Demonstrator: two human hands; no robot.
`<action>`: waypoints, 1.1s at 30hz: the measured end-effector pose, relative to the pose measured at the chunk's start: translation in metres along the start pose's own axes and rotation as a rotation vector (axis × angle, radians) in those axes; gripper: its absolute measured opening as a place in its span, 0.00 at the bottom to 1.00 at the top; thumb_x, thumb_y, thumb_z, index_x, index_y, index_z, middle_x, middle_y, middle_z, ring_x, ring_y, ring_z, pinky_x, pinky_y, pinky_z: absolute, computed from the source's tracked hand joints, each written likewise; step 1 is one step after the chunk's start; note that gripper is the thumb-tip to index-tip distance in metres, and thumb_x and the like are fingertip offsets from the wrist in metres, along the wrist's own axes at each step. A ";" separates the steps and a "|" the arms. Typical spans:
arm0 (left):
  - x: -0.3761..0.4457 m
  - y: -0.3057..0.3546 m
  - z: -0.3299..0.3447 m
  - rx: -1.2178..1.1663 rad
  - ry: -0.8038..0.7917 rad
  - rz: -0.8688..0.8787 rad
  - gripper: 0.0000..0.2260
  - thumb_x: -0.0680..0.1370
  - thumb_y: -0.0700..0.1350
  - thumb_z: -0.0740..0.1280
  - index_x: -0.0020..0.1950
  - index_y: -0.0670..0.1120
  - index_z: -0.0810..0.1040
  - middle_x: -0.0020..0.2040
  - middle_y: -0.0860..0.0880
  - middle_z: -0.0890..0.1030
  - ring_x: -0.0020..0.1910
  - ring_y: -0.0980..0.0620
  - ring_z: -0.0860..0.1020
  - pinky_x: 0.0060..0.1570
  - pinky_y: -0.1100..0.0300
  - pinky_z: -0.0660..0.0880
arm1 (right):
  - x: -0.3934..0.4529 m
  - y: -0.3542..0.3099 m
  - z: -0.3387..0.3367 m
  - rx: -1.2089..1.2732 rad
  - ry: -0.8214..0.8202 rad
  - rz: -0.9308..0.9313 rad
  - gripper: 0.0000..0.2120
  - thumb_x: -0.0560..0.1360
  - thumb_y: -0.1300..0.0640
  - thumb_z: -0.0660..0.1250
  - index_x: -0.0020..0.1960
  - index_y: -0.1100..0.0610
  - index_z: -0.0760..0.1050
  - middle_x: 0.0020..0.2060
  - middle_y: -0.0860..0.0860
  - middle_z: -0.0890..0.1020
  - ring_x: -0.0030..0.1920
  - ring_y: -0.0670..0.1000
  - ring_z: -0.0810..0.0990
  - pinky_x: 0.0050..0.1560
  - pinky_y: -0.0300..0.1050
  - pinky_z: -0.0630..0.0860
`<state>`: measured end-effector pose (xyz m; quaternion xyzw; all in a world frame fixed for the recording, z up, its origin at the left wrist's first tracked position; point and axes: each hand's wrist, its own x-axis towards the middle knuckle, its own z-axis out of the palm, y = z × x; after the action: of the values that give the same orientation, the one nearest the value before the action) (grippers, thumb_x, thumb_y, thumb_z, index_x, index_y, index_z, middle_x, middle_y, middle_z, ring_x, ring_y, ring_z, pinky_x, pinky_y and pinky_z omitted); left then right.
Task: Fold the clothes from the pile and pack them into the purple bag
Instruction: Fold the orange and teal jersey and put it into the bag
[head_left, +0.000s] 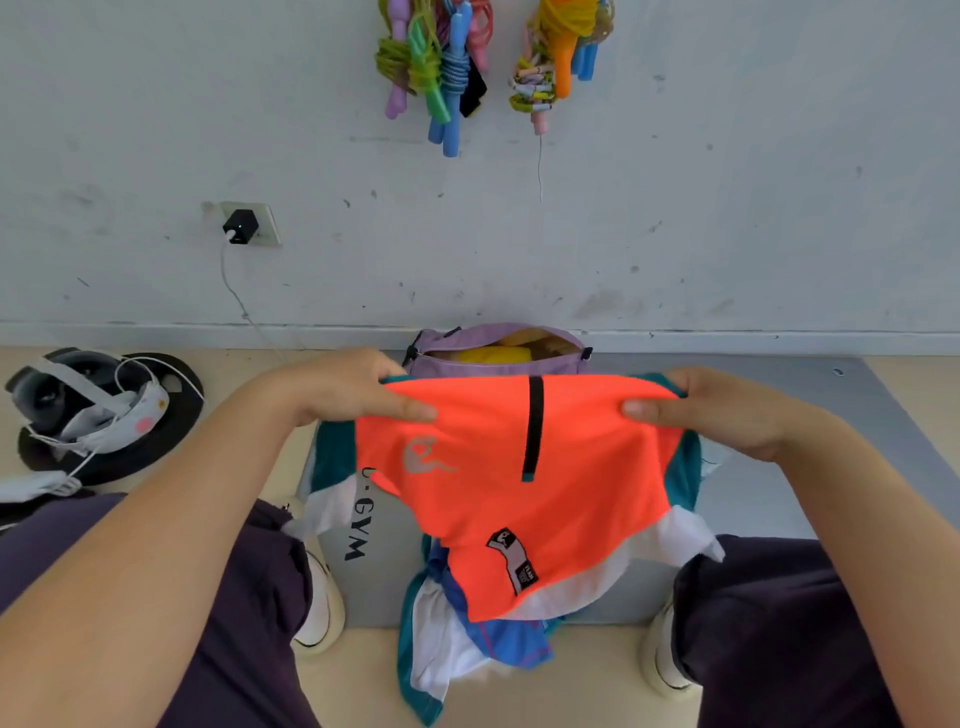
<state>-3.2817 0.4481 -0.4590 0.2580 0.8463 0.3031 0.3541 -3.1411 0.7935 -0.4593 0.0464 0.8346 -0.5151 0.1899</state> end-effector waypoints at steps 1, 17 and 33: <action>-0.001 0.003 0.001 -0.131 0.032 0.057 0.09 0.69 0.59 0.72 0.39 0.55 0.82 0.38 0.57 0.84 0.36 0.59 0.81 0.39 0.66 0.75 | 0.001 0.001 0.001 0.128 0.026 -0.032 0.16 0.69 0.42 0.74 0.47 0.54 0.83 0.46 0.51 0.86 0.46 0.50 0.84 0.47 0.42 0.78; 0.004 0.003 -0.015 -0.411 0.544 0.214 0.12 0.67 0.60 0.75 0.37 0.53 0.82 0.34 0.54 0.83 0.32 0.58 0.80 0.34 0.67 0.76 | 0.005 -0.006 0.000 0.406 0.258 -0.230 0.10 0.70 0.46 0.74 0.44 0.52 0.84 0.38 0.50 0.85 0.40 0.48 0.84 0.41 0.41 0.79; -0.098 0.086 -0.005 -0.278 0.741 0.469 0.04 0.78 0.51 0.69 0.50 0.55 0.83 0.37 0.59 0.81 0.37 0.62 0.78 0.37 0.73 0.71 | -0.090 -0.095 0.004 0.225 0.400 -0.333 0.16 0.68 0.42 0.71 0.54 0.45 0.82 0.50 0.49 0.86 0.50 0.49 0.85 0.48 0.44 0.79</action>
<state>-3.2059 0.4410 -0.3528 0.2669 0.7859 0.5575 -0.0194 -3.0828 0.7563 -0.3477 0.0305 0.7891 -0.6093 -0.0721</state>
